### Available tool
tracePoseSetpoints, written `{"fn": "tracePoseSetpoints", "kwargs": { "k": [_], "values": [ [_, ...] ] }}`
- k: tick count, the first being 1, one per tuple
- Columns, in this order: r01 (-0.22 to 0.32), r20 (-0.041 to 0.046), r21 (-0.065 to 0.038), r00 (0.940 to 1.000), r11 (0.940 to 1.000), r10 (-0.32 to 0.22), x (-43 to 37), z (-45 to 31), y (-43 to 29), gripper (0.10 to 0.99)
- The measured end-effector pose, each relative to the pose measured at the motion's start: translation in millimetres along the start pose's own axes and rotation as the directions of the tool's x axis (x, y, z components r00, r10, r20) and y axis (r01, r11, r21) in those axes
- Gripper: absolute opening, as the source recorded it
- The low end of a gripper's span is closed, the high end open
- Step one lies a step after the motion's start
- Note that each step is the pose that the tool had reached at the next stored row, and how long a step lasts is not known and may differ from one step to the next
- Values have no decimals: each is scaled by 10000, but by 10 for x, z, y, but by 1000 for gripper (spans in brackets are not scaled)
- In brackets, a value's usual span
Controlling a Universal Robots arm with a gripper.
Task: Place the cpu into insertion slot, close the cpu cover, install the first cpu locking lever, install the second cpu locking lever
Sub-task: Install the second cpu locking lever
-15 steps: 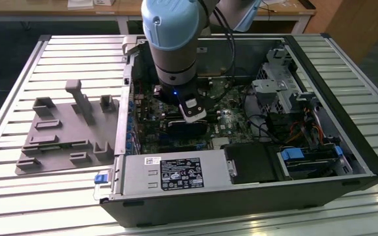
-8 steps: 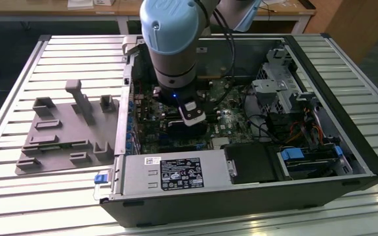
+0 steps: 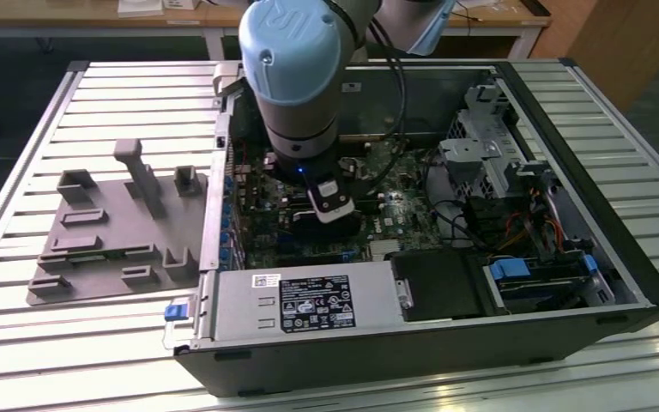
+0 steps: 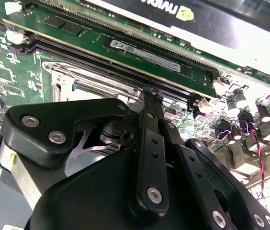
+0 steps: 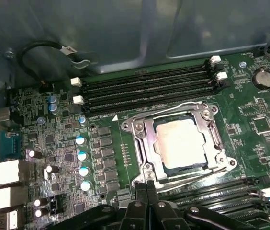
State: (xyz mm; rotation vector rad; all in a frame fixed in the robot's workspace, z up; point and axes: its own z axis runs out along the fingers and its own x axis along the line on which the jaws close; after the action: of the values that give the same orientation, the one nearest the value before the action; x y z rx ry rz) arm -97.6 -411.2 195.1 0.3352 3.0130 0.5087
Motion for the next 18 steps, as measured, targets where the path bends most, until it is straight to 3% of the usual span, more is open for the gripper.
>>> {"fn": "tracePoseSetpoints", "kwargs": {
  "k": [7,18],
  "values": [
    [-28,-57,-276,10000,9996,26,15,28,-13,102],
    [-35,-70,-337,10000,9994,33,44,71,-35,102]
  ]
}}
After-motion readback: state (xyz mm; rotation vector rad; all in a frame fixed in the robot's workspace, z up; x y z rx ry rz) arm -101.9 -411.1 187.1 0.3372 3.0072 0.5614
